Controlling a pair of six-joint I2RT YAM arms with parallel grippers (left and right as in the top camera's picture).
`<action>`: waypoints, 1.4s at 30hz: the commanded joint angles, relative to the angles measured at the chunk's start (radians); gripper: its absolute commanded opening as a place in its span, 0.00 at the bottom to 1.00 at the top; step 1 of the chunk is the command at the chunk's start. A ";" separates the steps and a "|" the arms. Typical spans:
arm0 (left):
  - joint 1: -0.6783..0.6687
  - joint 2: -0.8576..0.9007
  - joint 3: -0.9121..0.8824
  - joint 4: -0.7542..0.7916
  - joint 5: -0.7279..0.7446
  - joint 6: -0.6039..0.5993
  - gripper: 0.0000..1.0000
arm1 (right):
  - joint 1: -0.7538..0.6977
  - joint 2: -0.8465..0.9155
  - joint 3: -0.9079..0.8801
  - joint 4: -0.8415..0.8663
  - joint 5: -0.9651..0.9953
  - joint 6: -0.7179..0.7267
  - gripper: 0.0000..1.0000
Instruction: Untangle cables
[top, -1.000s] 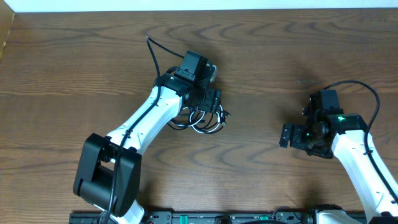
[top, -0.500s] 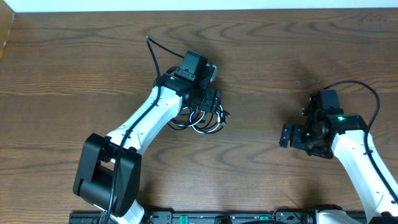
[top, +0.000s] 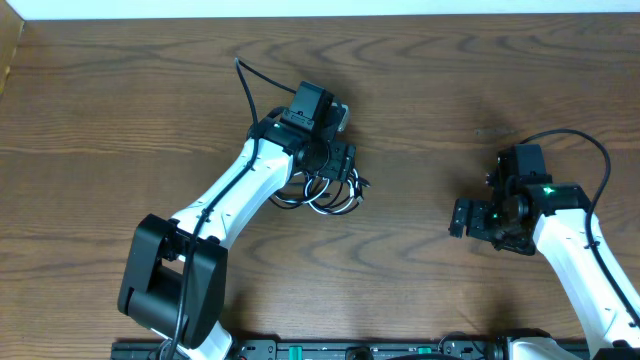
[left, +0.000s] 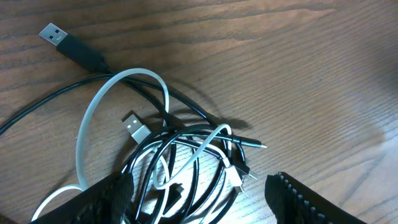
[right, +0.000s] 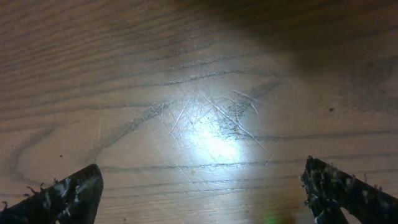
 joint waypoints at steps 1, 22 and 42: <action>0.002 0.012 -0.004 -0.006 0.009 0.009 0.73 | 0.001 -0.002 0.014 -0.001 0.008 0.013 0.99; 0.002 0.010 -0.003 -0.047 0.012 -0.007 0.78 | 0.001 -0.002 0.014 -0.001 0.008 0.013 0.99; 0.010 -0.010 -0.003 -0.048 0.007 -0.036 0.84 | 0.001 -0.002 0.014 -0.001 0.008 0.013 0.99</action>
